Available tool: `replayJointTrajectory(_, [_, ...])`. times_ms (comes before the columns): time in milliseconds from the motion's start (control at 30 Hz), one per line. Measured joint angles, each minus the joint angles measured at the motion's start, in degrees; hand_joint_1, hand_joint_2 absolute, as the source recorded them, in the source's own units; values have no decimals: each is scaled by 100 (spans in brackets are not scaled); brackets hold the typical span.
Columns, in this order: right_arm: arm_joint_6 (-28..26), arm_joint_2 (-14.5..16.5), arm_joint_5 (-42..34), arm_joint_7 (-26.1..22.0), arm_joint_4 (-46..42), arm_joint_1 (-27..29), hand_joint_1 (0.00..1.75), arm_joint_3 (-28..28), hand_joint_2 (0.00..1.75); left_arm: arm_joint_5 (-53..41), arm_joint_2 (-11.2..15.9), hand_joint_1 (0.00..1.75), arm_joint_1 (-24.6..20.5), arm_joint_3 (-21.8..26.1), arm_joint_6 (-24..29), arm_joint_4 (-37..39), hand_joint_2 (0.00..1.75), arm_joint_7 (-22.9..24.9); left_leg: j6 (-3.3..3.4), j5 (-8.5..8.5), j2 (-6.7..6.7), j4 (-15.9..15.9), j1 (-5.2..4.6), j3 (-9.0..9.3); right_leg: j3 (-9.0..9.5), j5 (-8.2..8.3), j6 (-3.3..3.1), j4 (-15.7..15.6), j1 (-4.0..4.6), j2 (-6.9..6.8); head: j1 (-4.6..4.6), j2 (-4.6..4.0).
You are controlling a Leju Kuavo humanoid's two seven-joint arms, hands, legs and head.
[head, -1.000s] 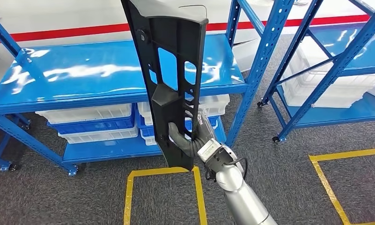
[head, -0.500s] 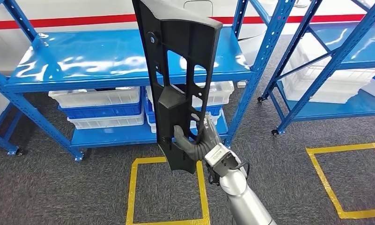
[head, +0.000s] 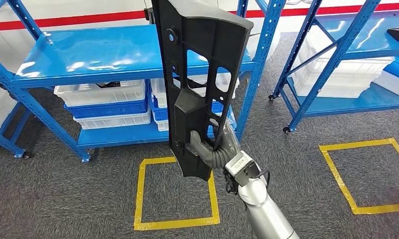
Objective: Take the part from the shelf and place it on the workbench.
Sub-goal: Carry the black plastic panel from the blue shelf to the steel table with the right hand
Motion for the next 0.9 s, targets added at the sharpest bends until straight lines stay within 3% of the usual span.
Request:
replayJointTrajectory(33, [0, -1, 3, -4, 0, -1, 175, 1, 175, -1, -1, 0, 1, 1, 1, 0, 175, -5, -36, -280, -9, 351, 10, -92, -56, 51, -22, 3, 1, -6, -2, 0])
replayJointTrajectory(67, [0, -2, 5, -9, 1, -1, 175, 4, 175, -1, -1, 0, 1, 2, 3, 0, 175, -8, -73, -456, -17, 713, 23, -177, -106, 97, -17, 10, 1, -15, -3, 0])
replayJointTrajectory(100, [0, -5, 7, -17, 4, -1, 175, 9, 175, -2, 2, 0, 1, 4, 7, 0, 175, -10, -107, -491, -19, 978, 43, -214, -156, 137, -2, 21, -2, -25, -2, 0])
replayJointTrajectory(133, [0, -11, 11, -27, 7, -1, 175, 15, 175, -2, 6, 0, 1, 8, 10, 0, 175, -11, -136, -414, -18, 1072, 68, -168, -203, 168, 18, 39, -11, -36, -3, 0])
replayJointTrajectory(167, [0, -20, 18, -42, 11, -1, 175, 23, 175, -1, 12, 0, 1, 13, 13, 0, 175, -15, -161, -273, -6, 930, 97, -4, -241, 189, 36, 68, -25, -48, -3, 0])
replayJointTrajectory(200, [0, -28, 25, -60, 16, -3, 175, 30, 175, 1, 19, 0, 0, 16, 15, 0, 175, -22, -184, -129, 21, 596, 126, 253, -281, 196, 56, 108, -42, -61, -3, 0])
replayJointTrajectory(267, [-1, -39, 31, -93, 23, -14, 175, 47, 175, 5, 25, 0, -9, 21, 15, 1, 175, -44, -196, -73, 94, -96, 132, 717, -359, 184, 112, 195, -35, -91, -15, 0])
replayJointTrajectory(300, [-1, -43, 30, -109, 27, -22, 175, 57, 175, 8, 29, 0, -13, 25, 15, 1, 175, -55, -169, -105, 117, -279, 121, 813, -392, 180, 147, 230, -14, -106, -17, 0])
replayJointTrajectory(400, [-7, -68, 15, -156, 43, -38, 175, 97, 175, 15, 38, 0, -14, 62, 16, 2, 175, -81, 2, -124, 81, -360, 81, 767, -455, 195, 252, 265, 40, -145, -8, 0])
replayJointTrajectory(467, [-16, -87, 7, -186, 51, -45, 175, 118, 175, 17, 37, 0, -16, 86, 16, 2, 175, -103, 127, -68, 48, -396, 66, 735, -583, 58, 270, 479, 29, -122, -2, 0])
replayJointTrajectory(567, [-28, -125, 7, -211, 63, -42, 175, 137, 175, 17, 39, 0, -20, 105, 16, 0, 175, -140, 249, 1, -5, -413, 37, 652, -1105, -426, 202, 1564, 16, -29, 2, 0])
replayJointTrajectory(600, [-30, -139, 7, -212, 70, -38, 175, 140, 175, 17, 38, 0, -17, 110, 16, 1, 175, -145, 265, 19, -29, -412, 23, 625, -1239, -520, 207, 1863, 18, -13, 1, 0])
replayJointTrajectory(633, [-31, -153, 7, -212, 78, -32, 175, 142, 175, 17, 37, 0, -12, 113, 16, 1, 175, -147, 273, 37, -59, -411, 11, 605, -1271, -528, 231, 1963, 20, -2, 0, 0])
replayJointTrajectory(667, [-33, -163, 7, -212, 82, -28, 175, 144, 175, 17, 36, 0, -7, 115, 15, 2, 175, -149, 272, 54, -91, -410, 3, 593, -1179, -447, 266, 1820, 20, 7, -1, 0])
replayJointTrajectory(733, [-49, -175, 19, -218, 81, -24, 175, 147, 175, 17, 35, 0, -2, 117, 13, 1, 175, -177, 245, 83, -160, -409, -1, 583, -742, -155, 323, 1037, 19, 72, 1, 0])
replayJointTrajectory(767, [-63, -176, 38, -222, 73, -18, 175, 150, 175, 20, 34, 0, -4, 120, 19, 1, 175, -208, 223, 96, -192, -401, -13, 577, -549, -39, 322, 658, 28, 125, -2, 0])
replayJointTrajectory(833, [-94, -184, 87, -227, 44, 19, 175, 153, 175, 47, 33, 0, 2, 130, 53, 1, 175, -292, 164, 130, -238, -399, -30, 558, -381, 58, 274, 286, 52, 198, -5, 0])
replayJointTrajectory(900, [-109, -193, 112, -228, 8, 78, 175, 154, 175, 79, 36, 0, 26, 153, 93, 2, 175, -357, 93, 171, -274, -416, -25, 539, -377, 98, 203, 261, 53, 165, -7, 0])
